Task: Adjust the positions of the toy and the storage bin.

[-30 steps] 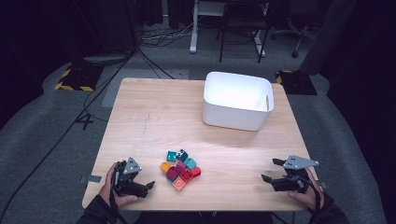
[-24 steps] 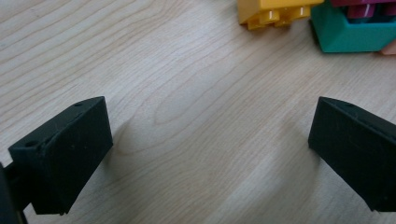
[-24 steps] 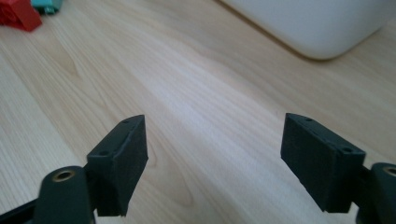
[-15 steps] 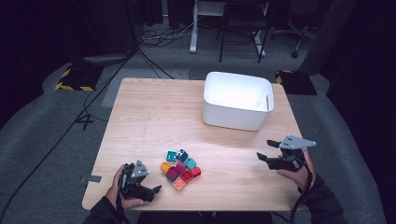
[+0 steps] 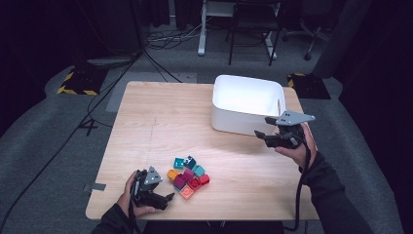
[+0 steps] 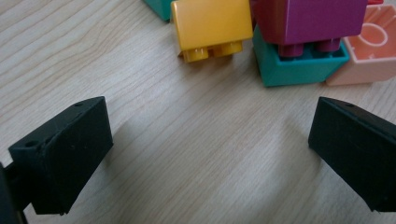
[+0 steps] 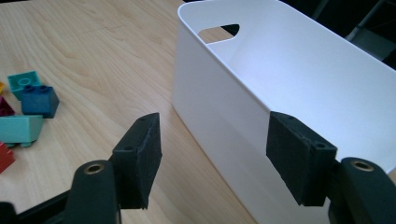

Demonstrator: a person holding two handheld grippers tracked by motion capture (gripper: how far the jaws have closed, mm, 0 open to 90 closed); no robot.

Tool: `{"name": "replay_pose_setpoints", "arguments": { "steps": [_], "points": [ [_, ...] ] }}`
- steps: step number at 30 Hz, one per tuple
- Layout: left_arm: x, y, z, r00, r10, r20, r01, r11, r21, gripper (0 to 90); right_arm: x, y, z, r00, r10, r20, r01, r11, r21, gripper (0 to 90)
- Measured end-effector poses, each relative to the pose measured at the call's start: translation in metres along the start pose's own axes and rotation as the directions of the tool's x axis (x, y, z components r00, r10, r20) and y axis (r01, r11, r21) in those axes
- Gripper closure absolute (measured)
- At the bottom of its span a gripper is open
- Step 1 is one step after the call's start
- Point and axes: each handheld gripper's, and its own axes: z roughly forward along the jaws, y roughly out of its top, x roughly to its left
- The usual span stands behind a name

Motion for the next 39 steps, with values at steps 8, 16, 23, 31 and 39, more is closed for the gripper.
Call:
{"name": "replay_pose_setpoints", "arguments": {
  "steps": [8,16,23,31,39],
  "points": [
    [-0.006,0.007,0.006,1.0,0.005,-0.004,-0.005,1.0,-0.006,0.0,-0.012,0.018,0.026,0.9996,-0.023,0.018,0.022,0.999,0.041,38.5],
    [-0.011,0.015,0.013,0.9999,0.01,-0.004,-0.01,0.9999,-0.007,0.0,-0.028,0.023,0.054,0.9999,0.009,-0.011,-0.008,0.996,0.088,55.0],
    [-0.011,0.018,0.015,0.9999,0.014,0.005,-0.014,0.9999,0.0,0.0,-0.035,0.023,0.064,0.9997,0.023,-0.013,-0.021,0.994,0.105,67.3],
    [-0.011,0.018,0.016,0.9999,0.013,0.011,-0.013,0.9999,0.0,0.0,-0.037,0.028,0.069,0.9973,-0.014,-0.072,0.023,0.992,0.125,72.8],
    [-0.011,0.018,0.016,0.9998,0.013,0.011,-0.013,0.9999,0.0,0.0,-0.018,0.027,0.064,0.9902,-0.073,-0.119,0.085,0.991,0.102,82.2]
  ]
}}
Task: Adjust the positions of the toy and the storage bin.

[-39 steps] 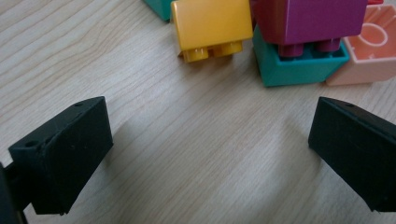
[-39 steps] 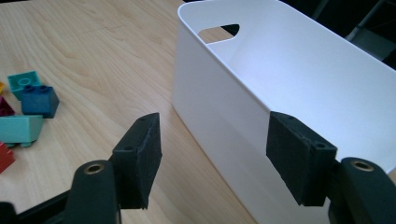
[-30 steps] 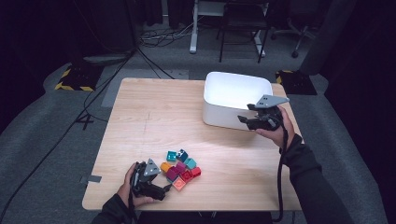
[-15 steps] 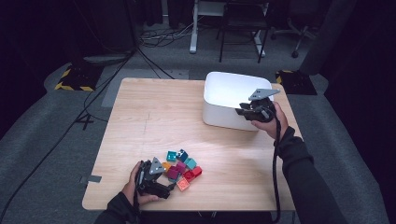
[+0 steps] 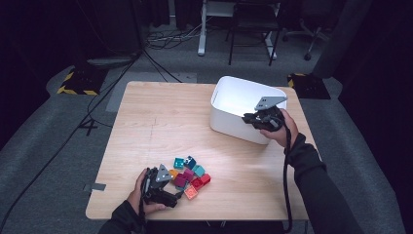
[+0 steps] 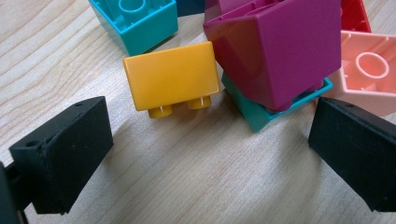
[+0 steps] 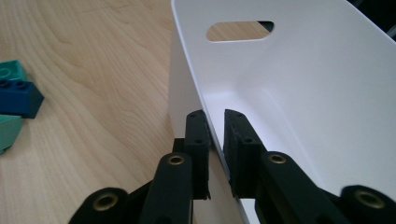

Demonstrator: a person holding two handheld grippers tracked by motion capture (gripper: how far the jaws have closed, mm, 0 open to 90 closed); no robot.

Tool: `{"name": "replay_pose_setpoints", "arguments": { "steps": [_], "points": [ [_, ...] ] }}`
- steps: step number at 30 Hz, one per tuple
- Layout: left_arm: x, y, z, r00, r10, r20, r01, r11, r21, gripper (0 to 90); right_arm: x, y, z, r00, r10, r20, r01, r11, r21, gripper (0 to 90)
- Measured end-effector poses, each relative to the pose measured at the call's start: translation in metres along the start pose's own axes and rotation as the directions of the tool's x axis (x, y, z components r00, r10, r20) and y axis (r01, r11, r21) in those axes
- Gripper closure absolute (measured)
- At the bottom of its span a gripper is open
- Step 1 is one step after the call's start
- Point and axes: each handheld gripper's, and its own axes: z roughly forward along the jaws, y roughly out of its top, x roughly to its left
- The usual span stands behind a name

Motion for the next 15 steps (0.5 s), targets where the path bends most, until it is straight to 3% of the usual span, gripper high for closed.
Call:
{"name": "replay_pose_setpoints", "arguments": {
  "steps": [4,7,12,15],
  "points": [
    [0.0,0.0,0.0,1.0,-0.003,0.002,0.003,1.0,-0.001,0.0,0.015,0.0,-0.006,0.9989,-0.044,-0.017,0.044,0.999,-0.014,85.6],
    [0.0,0.0,0.0,1.0,-0.004,0.002,0.004,1.0,0.0,0.0,0.02,-0.001,-0.011,0.9979,-0.051,-0.039,0.05,0.998,-0.032,86.6],
    [0.0,0.0,0.0,1.0,-0.001,0.0,0.001,1.0,0.0,0.0,0.031,-0.007,-0.02,0.9907,-0.096,-0.097,0.09,0.994,-0.065,86.5],
    [0.0,0.0,0.0,1.0,-0.001,0.0,0.001,1.0,0.0,0.0,0.042,-0.009,-0.025,0.981,-0.138,-0.137,0.126,0.988,-0.09,86.5]
  ]
}}
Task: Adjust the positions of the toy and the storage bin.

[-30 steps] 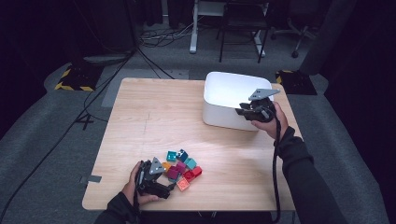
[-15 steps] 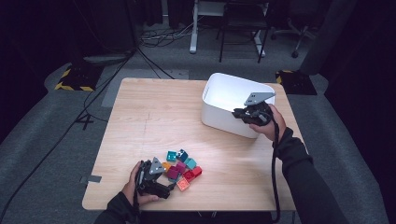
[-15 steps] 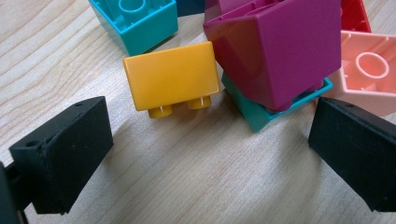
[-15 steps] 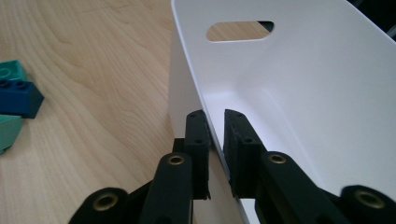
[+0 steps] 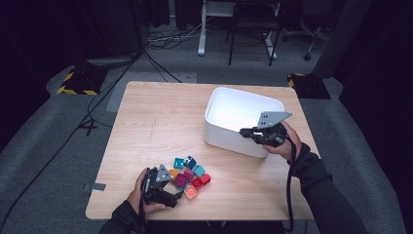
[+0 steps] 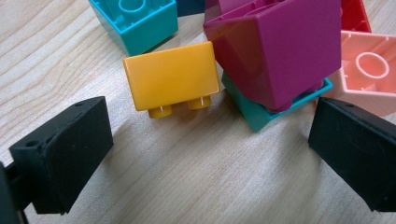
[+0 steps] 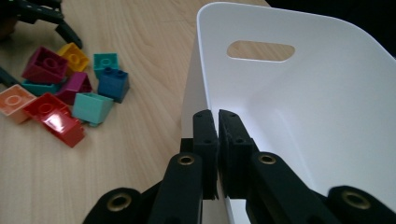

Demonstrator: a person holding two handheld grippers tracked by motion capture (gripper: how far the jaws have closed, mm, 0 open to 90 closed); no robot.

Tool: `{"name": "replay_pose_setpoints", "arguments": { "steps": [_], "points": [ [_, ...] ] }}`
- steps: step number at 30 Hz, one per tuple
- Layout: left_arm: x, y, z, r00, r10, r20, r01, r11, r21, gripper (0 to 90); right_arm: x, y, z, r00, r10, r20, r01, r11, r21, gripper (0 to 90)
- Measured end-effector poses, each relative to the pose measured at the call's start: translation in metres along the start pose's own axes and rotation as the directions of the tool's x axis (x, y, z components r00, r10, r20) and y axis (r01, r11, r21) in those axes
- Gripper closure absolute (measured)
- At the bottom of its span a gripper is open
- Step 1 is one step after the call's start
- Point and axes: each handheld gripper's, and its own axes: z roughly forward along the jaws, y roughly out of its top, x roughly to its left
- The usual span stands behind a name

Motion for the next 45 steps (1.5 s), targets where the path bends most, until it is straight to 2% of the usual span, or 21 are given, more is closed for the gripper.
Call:
{"name": "replay_pose_setpoints", "arguments": {
  "steps": [4,7,12,16,19,23,24,28,36,37,38,39,42,43,45],
  "points": [
    [0.0,0.0,0.0,1.0,-0.001,-0.001,0.001,1.0,0.0,0.0,0.008,0.0,-0.003,0.999,-0.023,-0.039,0.023,1.0,-0.009,86.1],
    [0.0,0.0,0.0,1.0,-0.001,-0.002,0.001,1.0,0.0,0.0,0.01,0.0,-0.004,0.9989,-0.029,-0.037,0.029,1.0,-0.007,85.8],
    [0.0,0.0,0.0,1.0,-0.002,-0.001,0.002,1.0,0.0,0.0,0.012,0.0,-0.015,1.0,-0.008,-0.003,0.008,0.999,-0.036,84.7],
    [0.0,0.0,0.0,1.0,-0.005,0.002,0.005,1.0,0.0,0.0,0.013,-0.002,-0.024,0.9997,-0.01,0.022,0.011,1.0,-0.025,82.8],
    [0.0,0.0,0.001,1.0,-0.006,0.001,0.006,1.0,-0.002,0.0,0.012,-0.011,-0.037,0.9977,0.001,0.068,0.001,1.0,-0.026,80.4],
    [-0.001,0.001,0.001,1.0,-0.006,0.003,0.006,1.0,-0.001,0.0,0.011,-0.022,-0.05,0.9956,0.015,0.092,-0.013,1.0,-0.019,75.7],
    [0.0,0.001,0.001,0.9999,0.005,-0.011,-0.005,1.0,0.002,0.0,0.011,-0.025,-0.052,0.9949,0.017,0.099,-0.015,1.0,-0.023,75.3],
    [-0.001,0.002,0.002,1.0,-0.009,0.002,0.009,0.9999,0.006,0.0,0.01,-0.033,-0.058,0.9937,0.029,0.108,-0.028,1.0,-0.012,74.3],
    [-0.002,0.006,0.005,1.0,-0.004,-0.001,0.004,1.0,0.004,0.0,0.008,-0.046,-0.065,0.9854,0.028,0.168,-0.028,1.0,-0.001,77.0],
    [-0.002,0.009,0.007,0.9998,0.016,-0.01,-0.016,0.9999,-0.001,0.1,0.006,-0.048,-0.066,0.9804,0.033,0.194,-0.035,0.999,0.007,78.0],
    [-0.002,0.009,0.007,0.9998,0.016,-0.01,-0.016,0.9999,-0.001,0.1,0.006,-0.048,-0.066,0.9804,0.033,0.194,-0.035,0.999,0.007,78.0],
    [-0.003,0.013,0.011,0.9997,0.023,0.004,-0.023,0.9997,-0.002,0.2,0.003,-0.051,-0.067,0.9763,0.033,0.214,-0.038,0.999,0.019,77.9],
    [-0.004,0.016,0.013,0.9998,0.019,0.009,-0.019,0.9998,0.001,0.1,0.0,-0.054,-0.069,0.9715,0.048,0.232,-0.052,0.999,0.012,77.7],
    [-0.005,0.018,0.015,0.9999,0.011,0.013,-0.012,0.9999,0.008,0.1,-0.002,-0.056,-0.071,0.9664,0.071,0.247,-0.074,0.997,0.003,77.7],
    [-0.005,0.021,0.017,0.9997,0.025,0.005,-0.025,0.9997,-0.001,0.1,-0.004,-0.057,-0.072,0.9626,0.079,0.259,-0.082,0.997,0.001,77.7]
  ]
}}
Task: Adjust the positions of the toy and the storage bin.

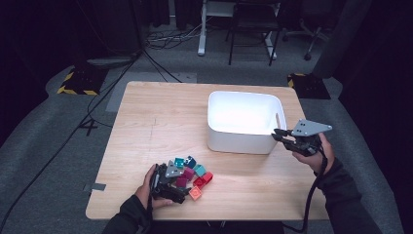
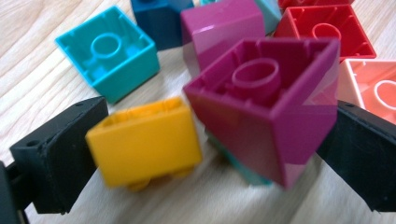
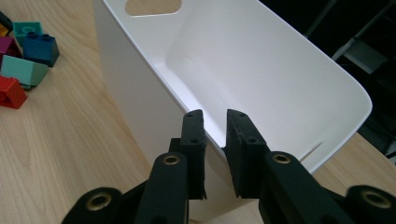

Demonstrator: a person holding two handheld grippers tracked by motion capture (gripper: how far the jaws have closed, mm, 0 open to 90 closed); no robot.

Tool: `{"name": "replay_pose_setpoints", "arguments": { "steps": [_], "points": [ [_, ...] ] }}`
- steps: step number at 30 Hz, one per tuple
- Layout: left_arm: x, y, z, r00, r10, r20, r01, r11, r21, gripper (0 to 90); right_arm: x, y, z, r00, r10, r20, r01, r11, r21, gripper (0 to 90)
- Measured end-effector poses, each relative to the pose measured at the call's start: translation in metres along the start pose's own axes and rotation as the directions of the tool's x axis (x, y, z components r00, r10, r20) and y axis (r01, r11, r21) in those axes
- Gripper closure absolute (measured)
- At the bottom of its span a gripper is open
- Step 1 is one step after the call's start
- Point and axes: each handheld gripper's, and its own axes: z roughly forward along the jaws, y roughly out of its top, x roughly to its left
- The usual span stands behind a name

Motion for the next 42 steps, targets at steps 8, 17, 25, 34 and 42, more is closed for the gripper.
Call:
{"name": "replay_pose_setpoints", "arguments": {
  "steps": [8,17,25,34,42],
  "points": [
    [-0.001,0.002,0.001,0.9999,-0.001,0.012,0.001,1.0,0.009,0.3,-0.001,-0.003,-0.012,0.9955,0.077,0.054,-0.074,0.995,-0.066,59.8],
    [0.012,-0.017,-0.014,0.9999,-0.016,-0.003,0.016,0.9999,-0.001,0.3,-0.008,-0.024,-0.024,0.9804,0.173,0.094,-0.164,0.982,-0.098,34.6],
    [0.026,-0.019,-0.017,1.0,0.005,0.007,-0.005,1.0,0.0,0.3,-0.009,-0.047,-0.01,0.9615,0.269,0.055,-0.265,0.961,-0.076,25.8],
    [0.041,-0.03,-0.026,0.9997,0.008,0.022,-0.009,0.9999,0.007,0.3,-0.002,-0.057,0.022,0.9591,0.282,0.026,-0.282,0.959,-0.009,24.7],
    [0.051,-0.033,-0.029,0.9995,0.025,0.019,-0.025,0.9997,0.007,0.4,0.003,-0.065,0.033,0.9492,0.314,0.02,-0.314,0.949,-0.01,22.9]
  ]
}}
